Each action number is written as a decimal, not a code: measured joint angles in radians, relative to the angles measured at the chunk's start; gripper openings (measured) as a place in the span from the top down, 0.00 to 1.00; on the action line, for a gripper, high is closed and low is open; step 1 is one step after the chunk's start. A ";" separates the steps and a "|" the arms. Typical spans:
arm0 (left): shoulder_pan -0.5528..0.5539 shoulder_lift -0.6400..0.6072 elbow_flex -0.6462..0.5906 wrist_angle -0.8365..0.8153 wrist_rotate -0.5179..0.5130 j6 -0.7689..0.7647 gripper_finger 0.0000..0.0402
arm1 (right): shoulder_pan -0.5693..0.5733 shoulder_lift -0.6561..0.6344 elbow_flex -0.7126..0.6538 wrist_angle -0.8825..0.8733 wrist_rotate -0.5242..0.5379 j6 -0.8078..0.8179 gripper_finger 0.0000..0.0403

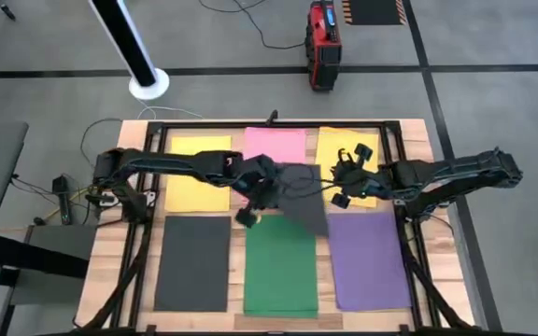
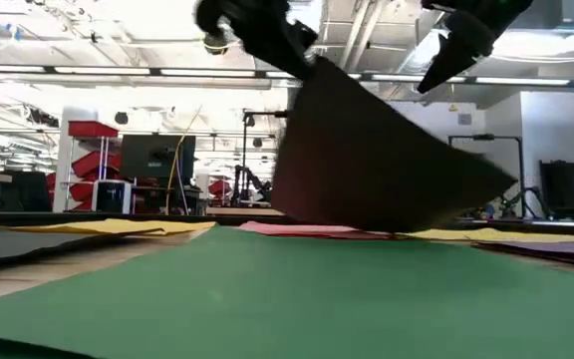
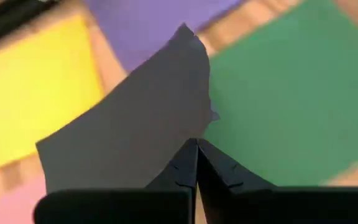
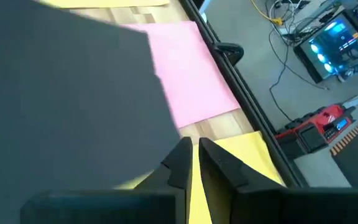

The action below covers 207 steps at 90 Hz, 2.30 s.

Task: Organize paper
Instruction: Stack the top black colored paper on top of the bottom black colored paper

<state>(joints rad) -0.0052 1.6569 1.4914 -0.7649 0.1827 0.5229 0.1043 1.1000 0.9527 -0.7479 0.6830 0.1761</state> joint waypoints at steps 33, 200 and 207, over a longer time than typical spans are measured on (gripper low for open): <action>-0.225 -0.136 0.000 -0.158 -0.062 -0.213 1.00 | 0.000 0.000 0.000 -0.003 -0.001 0.000 0.93; -0.899 -0.134 -0.237 -0.396 -0.159 -0.816 1.00 | -0.002 0.000 0.000 -0.001 -0.029 0.000 0.93; -0.897 -0.134 -0.237 -0.407 -0.158 -0.755 1.00 | -0.002 0.000 0.000 -0.001 -0.029 0.000 0.93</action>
<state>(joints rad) -0.9023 1.5227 1.2545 -1.1720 0.0243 -0.2319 0.1020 1.1001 0.9527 -0.7486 0.6544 0.1761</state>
